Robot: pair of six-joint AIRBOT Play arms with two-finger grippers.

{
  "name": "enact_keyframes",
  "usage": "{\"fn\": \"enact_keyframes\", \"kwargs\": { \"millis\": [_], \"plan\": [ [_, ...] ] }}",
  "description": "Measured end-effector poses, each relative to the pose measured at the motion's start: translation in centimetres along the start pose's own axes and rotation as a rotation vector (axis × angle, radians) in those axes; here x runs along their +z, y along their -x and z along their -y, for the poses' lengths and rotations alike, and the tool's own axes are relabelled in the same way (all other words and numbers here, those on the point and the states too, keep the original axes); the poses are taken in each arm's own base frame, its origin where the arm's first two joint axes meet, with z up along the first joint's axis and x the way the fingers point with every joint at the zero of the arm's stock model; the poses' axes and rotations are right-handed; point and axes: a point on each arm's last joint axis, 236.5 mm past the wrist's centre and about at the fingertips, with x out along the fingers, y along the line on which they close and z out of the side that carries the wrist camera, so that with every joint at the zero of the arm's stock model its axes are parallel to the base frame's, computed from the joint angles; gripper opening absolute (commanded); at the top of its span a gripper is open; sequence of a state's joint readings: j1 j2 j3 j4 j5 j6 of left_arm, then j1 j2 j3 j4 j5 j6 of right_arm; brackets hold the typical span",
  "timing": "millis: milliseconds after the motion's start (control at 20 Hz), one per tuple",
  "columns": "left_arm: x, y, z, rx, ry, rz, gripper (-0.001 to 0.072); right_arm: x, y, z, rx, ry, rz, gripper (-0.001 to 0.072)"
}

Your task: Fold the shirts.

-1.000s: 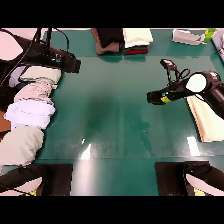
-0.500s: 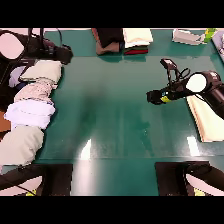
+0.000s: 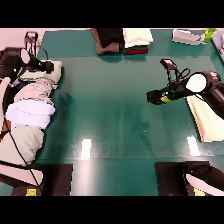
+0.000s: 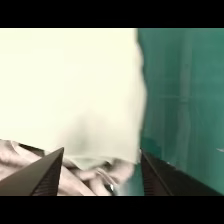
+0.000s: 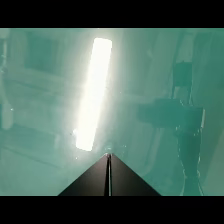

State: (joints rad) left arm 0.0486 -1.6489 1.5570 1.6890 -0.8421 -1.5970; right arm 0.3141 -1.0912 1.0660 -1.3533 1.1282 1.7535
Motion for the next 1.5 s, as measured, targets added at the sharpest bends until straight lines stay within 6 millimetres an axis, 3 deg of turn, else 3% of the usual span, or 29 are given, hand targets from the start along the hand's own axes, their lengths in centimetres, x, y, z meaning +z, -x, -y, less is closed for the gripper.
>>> {"fn": "enact_keyframes", "kwargs": {
  "millis": [150,200,300,400,500,550,650,800,850,1000,1100,1250,1350,1500],
  "plan": [
    [-1.7,-4.0,-2.0,0.022,0.04,-0.035,0.0551,0.0,0.0,0.0,0.0,0.0,0.0,0.0019],
    [-2.1,-4.8,-2.2,0.024,0.045,-0.04,0.047,0.0,0.0,0.0,0.0,0.0,0.0,0.0019],
    [-2.4,-5.7,-2.6,0.027,0.057,-0.045,0.0021,0.0,0.0,0.0,0.0,0.0,0.0,0.0019],
    [-2.1,-5.6,-3.0,0.032,0.064,-0.05,0.0027,0.0,0.1,0.0,0.0,0.0,0.002,0.0019],
    [-0.7,-4.3,-3.4,0.038,0.07,-0.035,0.0027,0.5,0.8,-0.3,0.007,0.005,0.025,0.0018],
    [0.8,-2.9,-3.6,0.041,0.073,-0.003,0.0027,1.0,1.5,-0.6,0.013,0.01,0.047,0.0019],
    [5.2,2.1,-4.0,0.046,0.068,0.113,0.0026,2.8,3.9,-1.5,0.031,0.026,0.123,0.0019],
    [12.1,14.1,-2.9,0.038,0.018,0.354,0.0027,6.5,9.6,-3.2,0.069,0.05,0.293,0.0019],
    [13.4,18.3,-2.2,0.031,-0.004,0.422,0.0026,7.6,11.6,-3.6,0.079,0.053,0.351,0.0019],
    [14.3,30.2,1.3,-0.025,-0.077,0.585,0.0026,10.3,18.2,-4.2,0.1,0.057,0.523,0.0019],
    [12.8,35.2,3.9,-0.082,-0.13,0.615,0.0026,11.4,22.0,-4.2,0.106,0.055,0.616,0.0019],
    [9.3,38.1,8.9,-0.201,-0.226,0.563,0.0027,11.8,25.9,-4.4,0.113,0.057,0.708,0.0019],
    [6.1,37.6,12.9,-0.292,-0.303,0.478,0.0027,11.8,27.5,-4.5,0.117,0.059,0.745,0.0019],
    [0.3,34.7,18.9,-0.418,-0.422,0.313,0.0028,11.6,28.7,-4.6,0.121,0.062,0.77,0.0019]
  ]
}}
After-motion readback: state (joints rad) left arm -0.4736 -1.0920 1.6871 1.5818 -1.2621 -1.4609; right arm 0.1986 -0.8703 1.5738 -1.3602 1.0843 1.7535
